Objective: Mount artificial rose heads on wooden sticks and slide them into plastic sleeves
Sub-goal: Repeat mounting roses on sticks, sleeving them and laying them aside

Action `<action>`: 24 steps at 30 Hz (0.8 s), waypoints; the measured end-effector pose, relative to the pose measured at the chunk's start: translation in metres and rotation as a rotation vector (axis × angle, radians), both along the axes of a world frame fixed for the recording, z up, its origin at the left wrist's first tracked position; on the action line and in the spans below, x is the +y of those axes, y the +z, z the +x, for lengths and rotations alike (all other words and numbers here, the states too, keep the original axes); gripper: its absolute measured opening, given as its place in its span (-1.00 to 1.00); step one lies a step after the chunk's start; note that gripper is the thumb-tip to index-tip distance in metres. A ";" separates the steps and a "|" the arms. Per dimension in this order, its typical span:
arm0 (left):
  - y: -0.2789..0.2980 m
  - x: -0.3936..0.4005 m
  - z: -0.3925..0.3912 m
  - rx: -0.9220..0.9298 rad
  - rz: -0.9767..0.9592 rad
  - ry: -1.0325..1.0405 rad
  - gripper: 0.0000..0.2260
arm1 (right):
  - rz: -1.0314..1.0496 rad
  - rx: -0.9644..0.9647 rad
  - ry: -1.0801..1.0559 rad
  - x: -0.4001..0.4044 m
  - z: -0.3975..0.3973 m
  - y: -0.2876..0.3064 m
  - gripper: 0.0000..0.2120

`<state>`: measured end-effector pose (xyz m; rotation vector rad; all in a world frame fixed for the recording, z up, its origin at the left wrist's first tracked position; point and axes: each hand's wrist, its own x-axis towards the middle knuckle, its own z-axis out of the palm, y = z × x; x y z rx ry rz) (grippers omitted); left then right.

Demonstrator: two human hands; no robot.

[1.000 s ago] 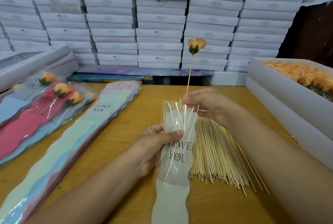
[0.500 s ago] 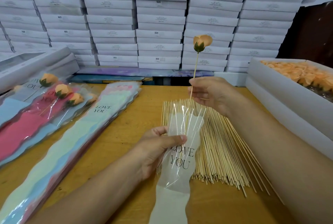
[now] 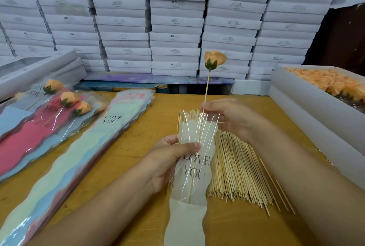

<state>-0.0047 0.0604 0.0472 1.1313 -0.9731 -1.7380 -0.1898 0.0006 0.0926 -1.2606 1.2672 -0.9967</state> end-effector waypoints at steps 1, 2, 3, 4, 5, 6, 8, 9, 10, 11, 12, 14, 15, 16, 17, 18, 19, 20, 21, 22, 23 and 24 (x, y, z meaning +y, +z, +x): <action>0.000 0.000 0.000 0.002 -0.003 0.004 -0.49 | 0.002 0.010 0.015 0.002 0.001 -0.001 -0.85; 0.000 0.000 0.001 0.003 -0.006 0.008 -0.49 | 0.003 0.015 0.027 0.005 0.002 -0.001 -0.85; 0.001 0.000 0.001 0.004 -0.007 0.009 -0.47 | 0.003 0.016 0.034 0.006 0.002 0.000 -0.85; 0.001 0.001 0.001 0.009 -0.004 0.008 -0.44 | 0.002 0.016 0.038 0.007 0.002 0.001 -0.85; 0.001 0.002 0.001 0.015 -0.001 0.006 -0.41 | 0.001 0.020 0.040 0.008 0.002 0.003 -0.85; 0.002 0.002 0.000 0.020 -0.001 0.001 -0.40 | -0.002 0.026 0.037 0.008 0.002 0.006 -0.84; 0.002 0.003 0.000 0.020 -0.011 -0.017 -0.43 | -0.008 0.013 0.000 0.006 0.001 0.014 -0.80; 0.002 0.003 0.000 0.017 -0.014 -0.027 -0.46 | -0.006 -0.013 -0.035 0.003 0.000 0.019 -0.79; 0.002 0.004 0.000 0.013 -0.012 -0.036 -0.47 | -0.002 -0.043 -0.070 0.001 -0.001 0.024 -0.80; 0.001 0.005 -0.001 0.009 -0.010 -0.044 -0.47 | 0.002 -0.068 -0.100 -0.001 -0.002 0.029 -0.82; 0.000 0.005 -0.001 0.004 -0.009 -0.045 -0.45 | 0.006 -0.088 -0.125 -0.003 -0.002 0.033 -0.86; 0.000 0.007 -0.002 -0.005 -0.009 -0.042 -0.43 | 0.012 -0.110 -0.164 -0.007 -0.001 0.036 -0.92; -0.001 0.007 -0.003 -0.005 -0.011 -0.049 -0.46 | 0.012 -0.116 -0.176 -0.008 -0.001 0.037 -0.93; -0.001 0.007 -0.003 -0.002 -0.011 -0.062 -0.49 | 0.009 -0.120 -0.183 -0.009 -0.001 0.037 -0.94; -0.002 0.007 -0.002 0.001 -0.010 -0.072 -0.50 | 0.005 -0.120 -0.183 -0.009 -0.001 0.036 -0.94; -0.002 0.007 -0.002 0.003 -0.011 -0.075 -0.48 | 0.002 -0.116 -0.178 -0.009 0.000 0.034 -0.93; -0.002 0.006 -0.002 0.006 -0.010 -0.075 -0.47 | 0.001 -0.107 -0.169 -0.008 0.000 0.032 -0.93; -0.001 0.006 -0.001 0.010 -0.008 -0.075 -0.46 | 0.001 -0.092 -0.155 -0.007 0.000 0.029 -0.92; -0.001 0.005 -0.001 0.017 -0.008 -0.076 -0.48 | 0.002 -0.069 -0.136 -0.006 0.000 0.025 -0.91; -0.001 0.005 -0.001 0.026 -0.015 -0.079 -0.52 | 0.004 -0.044 -0.113 -0.004 0.001 0.022 -0.90; -0.001 0.004 0.000 0.038 -0.024 -0.079 -0.58 | 0.008 -0.021 -0.086 -0.003 0.001 0.018 -0.88; -0.001 0.003 0.000 0.048 -0.031 -0.073 -0.64 | 0.015 -0.002 -0.057 -0.001 0.002 0.015 -0.87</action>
